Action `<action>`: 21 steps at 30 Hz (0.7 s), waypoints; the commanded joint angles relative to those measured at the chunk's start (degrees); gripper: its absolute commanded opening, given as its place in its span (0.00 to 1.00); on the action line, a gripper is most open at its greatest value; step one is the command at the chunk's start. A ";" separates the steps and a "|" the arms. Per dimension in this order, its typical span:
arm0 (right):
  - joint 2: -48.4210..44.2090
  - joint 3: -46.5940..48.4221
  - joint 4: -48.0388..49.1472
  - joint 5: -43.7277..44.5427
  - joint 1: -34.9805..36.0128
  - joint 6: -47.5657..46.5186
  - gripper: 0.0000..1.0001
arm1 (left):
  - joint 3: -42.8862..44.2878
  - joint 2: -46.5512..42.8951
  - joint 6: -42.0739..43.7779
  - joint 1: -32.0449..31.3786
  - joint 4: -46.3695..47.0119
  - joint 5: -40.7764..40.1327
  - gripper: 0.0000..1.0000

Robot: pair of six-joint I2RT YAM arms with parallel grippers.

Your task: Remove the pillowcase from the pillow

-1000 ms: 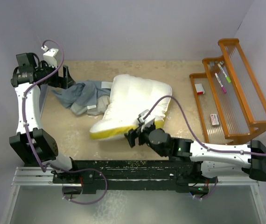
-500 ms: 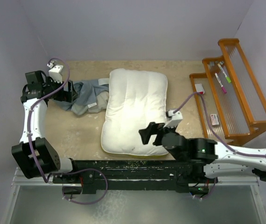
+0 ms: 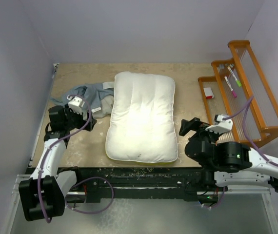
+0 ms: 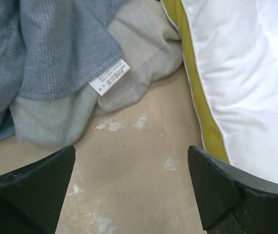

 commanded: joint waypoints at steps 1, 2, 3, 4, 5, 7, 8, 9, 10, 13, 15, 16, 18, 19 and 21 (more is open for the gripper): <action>1.26 -8.90 19.07 17.70 -0.19 -28.29 1.00 | -7.95 -2.73 -0.70 -2.00 16.45 -2.97 0.99; 2.69 -11.07 27.05 21.41 -0.29 -35.55 1.00 | -8.24 -2.55 -1.68 -2.09 17.80 -3.58 0.99; 4.78 -11.39 25.44 25.24 -0.42 -30.25 1.00 | -7.86 -2.35 -1.78 -2.10 16.82 -4.00 0.99; 8.29 -9.97 9.53 25.93 -2.14 -8.02 1.00 | -8.07 -2.13 -1.97 -2.11 17.71 -3.83 0.99; 12.56 -9.17 -8.66 26.04 -6.78 12.91 1.00 | -7.97 -2.17 -1.84 -2.11 17.51 -3.64 0.99; 21.34 -8.95 -12.73 25.97 -14.54 22.13 1.00 | -8.11 -2.41 -1.75 -2.19 17.54 -3.42 0.99; 26.32 -9.50 -12.36 26.13 -15.93 23.08 1.00 | -8.09 -2.50 -1.69 -2.19 17.06 -3.33 0.99; 29.50 -9.88 -12.26 26.15 -17.44 25.86 1.00 | -7.96 -2.69 -1.37 -2.19 15.92 -3.27 0.99; 32.42 -10.43 -12.31 26.09 -18.81 29.12 1.00 | -8.12 -2.84 -0.51 -2.24 15.20 -2.91 0.99; 39.46 -13.72 -13.40 26.00 -22.24 40.49 1.00 | -11.15 -3.90 -0.54 -2.28 15.78 -4.24 0.99; 43.84 -15.97 -14.42 25.75 -22.91 43.35 1.00 | -14.52 -5.70 -0.77 -2.28 19.40 -3.81 0.99; 45.73 -16.22 -15.29 25.92 -23.11 45.22 1.00 | -16.48 -6.69 -0.35 -2.28 20.84 -3.16 0.99; 45.13 -16.38 -14.90 25.82 -23.27 44.20 1.00 | -21.14 -9.32 -0.88 -2.28 26.39 -3.28 0.99; 43.73 -17.46 -14.47 25.72 -23.43 44.83 1.00 | -21.01 -10.69 -0.46 -2.36 24.67 -3.51 0.99; 41.35 -18.96 -14.22 25.26 -24.78 46.85 1.00 | -22.08 -12.51 -0.99 -2.37 25.13 -4.09 0.99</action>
